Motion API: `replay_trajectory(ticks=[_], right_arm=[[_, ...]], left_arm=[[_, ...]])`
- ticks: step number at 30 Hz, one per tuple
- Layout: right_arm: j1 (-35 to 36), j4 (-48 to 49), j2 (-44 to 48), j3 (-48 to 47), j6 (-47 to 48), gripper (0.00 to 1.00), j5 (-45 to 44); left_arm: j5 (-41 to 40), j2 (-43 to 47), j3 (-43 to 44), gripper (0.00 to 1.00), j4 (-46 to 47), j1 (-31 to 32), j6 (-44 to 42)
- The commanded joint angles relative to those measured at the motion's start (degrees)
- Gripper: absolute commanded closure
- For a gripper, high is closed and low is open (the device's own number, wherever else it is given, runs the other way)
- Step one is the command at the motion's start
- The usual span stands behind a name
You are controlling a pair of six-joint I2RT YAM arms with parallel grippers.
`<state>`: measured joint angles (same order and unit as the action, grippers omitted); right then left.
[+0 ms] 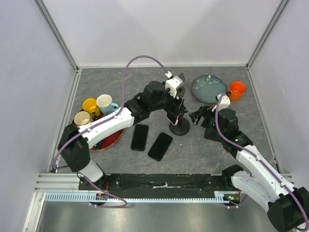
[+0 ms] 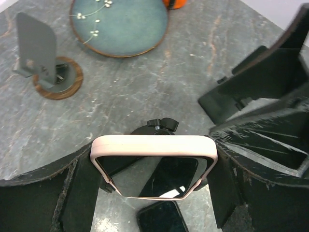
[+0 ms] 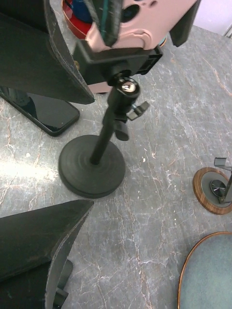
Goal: Remove the phone from the phone stand
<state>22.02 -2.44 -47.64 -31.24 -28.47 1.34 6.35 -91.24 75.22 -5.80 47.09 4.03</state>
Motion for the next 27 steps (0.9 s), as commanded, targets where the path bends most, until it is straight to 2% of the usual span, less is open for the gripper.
replay_trajectory(ticks=[1, 6, 11, 14, 15, 18, 23, 27], right_arm=[[-0.75, -0.64, 0.62, -2.24, -0.62, 0.14, -1.70], [-4.53, 0.76, -1.40, -1.81, -2.47, 0.18, 8.81], [-5.06, 6.73, -1.32, 4.06, -1.94, 0.18, 12.63], [-5.15, 16.56, -0.53, 10.73, -2.29, 0.17, 14.47], [-5.06, 23.72, -0.09, 12.94, -2.47, 0.16, 14.48], [-5.06, 37.01, 1.40, 21.03, -2.56, 0.11, 11.58], [-4.71, 38.99, -0.70, 20.88, 0.16, 0.09, 12.63], [-3.13, 48.36, -3.86, 23.15, 2.54, 0.03, 12.02]], left_arm=[[6.83, 4.58, -1.03, 0.86, 11.07, 1.68, -0.87], [7.36, 5.90, -3.50, 0.86, 12.83, 2.83, -2.19], [7.45, 6.69, -4.47, 0.86, 12.48, 2.92, -2.54], [7.54, 6.78, -4.56, 0.86, 11.78, 3.01, -3.59], [7.71, 6.78, -4.47, 0.86, 11.34, 2.92, -3.94], [7.63, 6.43, -3.68, 0.86, 9.50, 2.92, -3.94], [7.10, 5.73, -1.31, 0.87, 6.34, 3.01, -6.23], [6.92, 4.59, 0.45, 0.87, 4.05, 2.92, -6.49]])
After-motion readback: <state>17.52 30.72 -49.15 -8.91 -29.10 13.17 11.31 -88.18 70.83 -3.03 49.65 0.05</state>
